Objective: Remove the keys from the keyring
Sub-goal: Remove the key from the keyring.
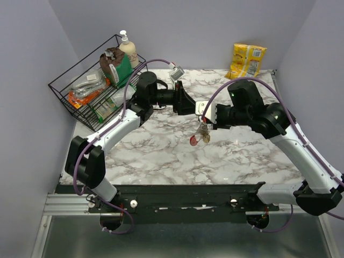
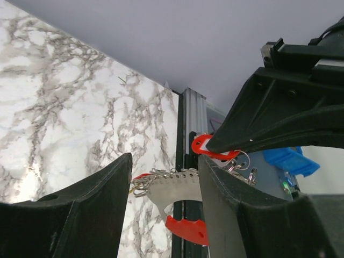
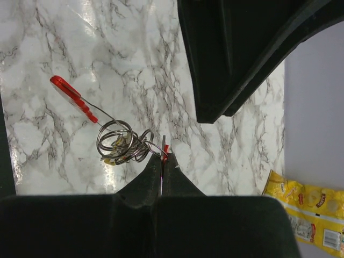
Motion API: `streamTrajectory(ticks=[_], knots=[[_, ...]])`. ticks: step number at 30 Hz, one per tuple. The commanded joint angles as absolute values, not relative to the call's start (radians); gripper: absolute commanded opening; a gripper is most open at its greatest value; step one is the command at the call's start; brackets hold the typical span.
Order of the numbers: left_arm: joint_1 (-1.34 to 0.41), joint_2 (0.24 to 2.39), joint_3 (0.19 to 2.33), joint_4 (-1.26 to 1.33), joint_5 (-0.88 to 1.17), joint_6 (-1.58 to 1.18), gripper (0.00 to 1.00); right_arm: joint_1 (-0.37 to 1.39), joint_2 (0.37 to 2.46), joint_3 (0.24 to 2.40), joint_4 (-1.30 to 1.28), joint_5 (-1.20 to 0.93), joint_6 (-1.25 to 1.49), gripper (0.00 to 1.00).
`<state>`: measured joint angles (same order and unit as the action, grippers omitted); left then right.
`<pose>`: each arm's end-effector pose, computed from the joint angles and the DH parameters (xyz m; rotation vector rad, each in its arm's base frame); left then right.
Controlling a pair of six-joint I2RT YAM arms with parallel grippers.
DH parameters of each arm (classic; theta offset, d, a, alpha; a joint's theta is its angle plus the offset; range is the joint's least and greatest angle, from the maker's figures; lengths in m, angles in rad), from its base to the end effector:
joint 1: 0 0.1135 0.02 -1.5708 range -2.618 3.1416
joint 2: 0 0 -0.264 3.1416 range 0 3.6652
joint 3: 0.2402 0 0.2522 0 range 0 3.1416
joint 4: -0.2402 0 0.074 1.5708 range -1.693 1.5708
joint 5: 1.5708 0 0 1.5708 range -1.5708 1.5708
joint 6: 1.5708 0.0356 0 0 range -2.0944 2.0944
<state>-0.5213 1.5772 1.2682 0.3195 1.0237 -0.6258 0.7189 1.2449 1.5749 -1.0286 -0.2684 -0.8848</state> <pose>0.3021 -0.2085 0.3611 0.8241 1.6464 -1.6335 0.1674 0.1591 0.4301 -1.7108 1.4590 0.2153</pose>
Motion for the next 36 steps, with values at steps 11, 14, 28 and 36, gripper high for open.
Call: streamTrajectory(ticks=[11, 14, 28, 36], knots=[[-0.555, 1.577, 1.233, 0.397, 1.097, -0.683, 0.61, 0.724, 1.21, 1.551, -0.891, -0.103, -0.87, 0.01], [-0.557, 1.58, 1.226, 0.445, 1.106, -0.719, 0.61, 0.724, 1.213, 1.551, -0.876, -0.092, -0.862, 0.01], [-0.572, 1.614, 1.218, 0.594, 1.127, -0.83, 0.58, 0.724, 1.22, 1.534, -0.868, -0.117, -0.835, 0.01], [-0.58, 1.611, 1.2, 0.623, 1.15, -0.838, 0.51, 0.724, 1.219, 1.552, -0.881, -0.16, -0.795, 0.01]])
